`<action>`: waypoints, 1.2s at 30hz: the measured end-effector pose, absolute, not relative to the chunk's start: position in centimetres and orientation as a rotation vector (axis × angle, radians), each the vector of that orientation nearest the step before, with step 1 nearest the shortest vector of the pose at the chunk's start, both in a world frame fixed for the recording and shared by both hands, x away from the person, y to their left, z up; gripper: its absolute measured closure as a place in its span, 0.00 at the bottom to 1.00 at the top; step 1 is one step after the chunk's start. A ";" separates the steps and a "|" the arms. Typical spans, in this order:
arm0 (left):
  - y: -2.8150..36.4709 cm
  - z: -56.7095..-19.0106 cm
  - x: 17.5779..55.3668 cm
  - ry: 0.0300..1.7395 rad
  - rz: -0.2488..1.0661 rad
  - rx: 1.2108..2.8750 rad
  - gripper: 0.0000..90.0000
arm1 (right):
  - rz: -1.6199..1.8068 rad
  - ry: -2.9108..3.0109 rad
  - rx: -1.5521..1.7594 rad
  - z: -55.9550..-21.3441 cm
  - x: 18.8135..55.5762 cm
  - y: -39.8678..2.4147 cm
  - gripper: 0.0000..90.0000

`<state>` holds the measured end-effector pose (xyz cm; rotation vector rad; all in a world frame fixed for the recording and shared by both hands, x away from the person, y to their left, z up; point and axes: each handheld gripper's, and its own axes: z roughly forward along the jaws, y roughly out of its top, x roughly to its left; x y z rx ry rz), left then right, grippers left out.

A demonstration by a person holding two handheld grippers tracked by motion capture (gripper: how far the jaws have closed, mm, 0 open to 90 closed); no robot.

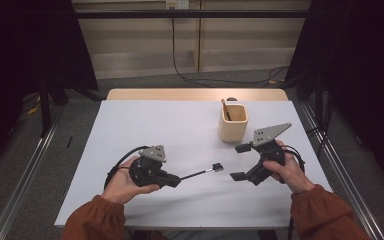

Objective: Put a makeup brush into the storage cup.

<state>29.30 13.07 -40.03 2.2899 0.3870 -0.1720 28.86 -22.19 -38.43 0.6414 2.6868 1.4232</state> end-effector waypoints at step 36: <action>14.7 -40.6 28.7 0.455 -0.037 2.043 0.95 | 1.640 2.467 0.720 -40.5 26.8 -23.1 0.06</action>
